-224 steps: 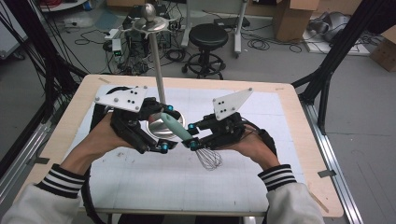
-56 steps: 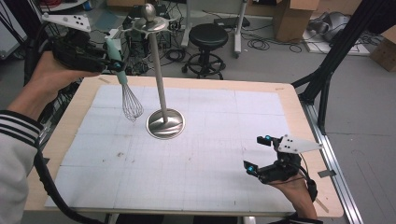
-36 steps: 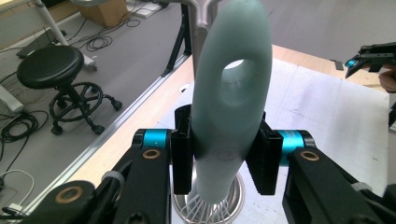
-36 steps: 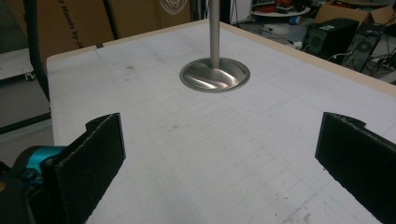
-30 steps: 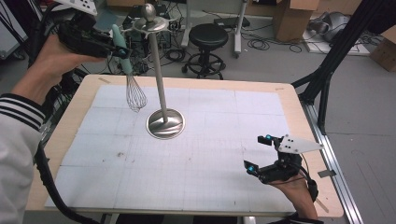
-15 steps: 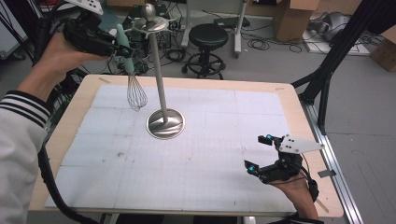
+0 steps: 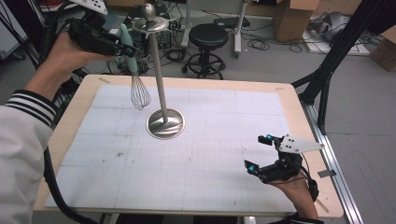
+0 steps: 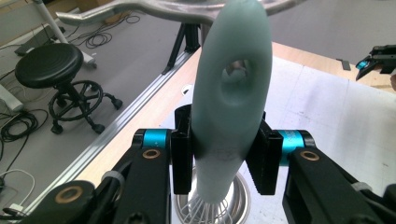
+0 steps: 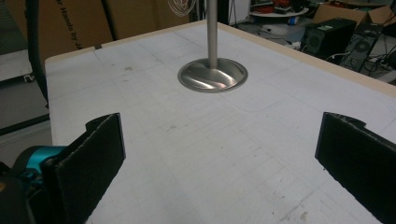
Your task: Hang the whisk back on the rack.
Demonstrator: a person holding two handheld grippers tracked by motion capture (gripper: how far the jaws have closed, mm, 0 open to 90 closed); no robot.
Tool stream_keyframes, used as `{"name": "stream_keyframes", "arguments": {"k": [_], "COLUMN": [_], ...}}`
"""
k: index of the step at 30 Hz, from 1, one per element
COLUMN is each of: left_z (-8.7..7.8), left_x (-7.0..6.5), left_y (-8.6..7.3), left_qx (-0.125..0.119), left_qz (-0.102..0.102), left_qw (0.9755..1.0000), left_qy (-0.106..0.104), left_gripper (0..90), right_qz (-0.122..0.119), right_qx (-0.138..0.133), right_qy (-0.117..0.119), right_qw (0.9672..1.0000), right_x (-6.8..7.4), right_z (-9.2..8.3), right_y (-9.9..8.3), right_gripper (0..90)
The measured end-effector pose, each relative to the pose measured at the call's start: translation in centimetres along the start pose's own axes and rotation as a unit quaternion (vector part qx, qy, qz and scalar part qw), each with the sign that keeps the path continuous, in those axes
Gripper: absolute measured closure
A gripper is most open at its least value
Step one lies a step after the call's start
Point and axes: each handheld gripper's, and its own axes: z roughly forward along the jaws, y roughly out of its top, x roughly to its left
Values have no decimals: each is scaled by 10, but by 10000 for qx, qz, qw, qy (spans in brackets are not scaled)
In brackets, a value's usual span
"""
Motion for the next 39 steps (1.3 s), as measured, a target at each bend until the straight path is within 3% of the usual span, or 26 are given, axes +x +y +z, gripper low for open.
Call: {"name": "stream_keyframes", "arguments": {"k": [10,16,25,27,29,34,39], "left_z": [7,8,4,0,-6,-16,-30], "left_x": [-1,-3,-7,-8,-10,-17,-29], "left_y": [0,1,-4,-7,-15,-39,-68], "left_qx": [72,4,189,100,-140,-64,-271], "left_qz": [30,81,52,70,9,45,-31], "left_qw": [10000,9999,9985,9984,9984,9984,9974], "left_qy": [4,148,504,561,549,568,672], "left_gripper": [661,644,265,201,156,66,17], "right_qz": [7,14,-2,4,-8,13,-6], "right_qx": [-4,-51,-40,-30,-46,-30,-43], "right_qy": [25,64,53,41,35,43,40], "right_qw": [10000,10000,10000,10000,10000,10000,10000], "right_x": [0,-1,-1,-1,-1,-1,-2], "right_z": [0,-1,-2,-3,-4,-3,-4], "right_y": [0,0,1,1,1,0,1], "right_gripper": [4,4,4,4,4,4,4]}}
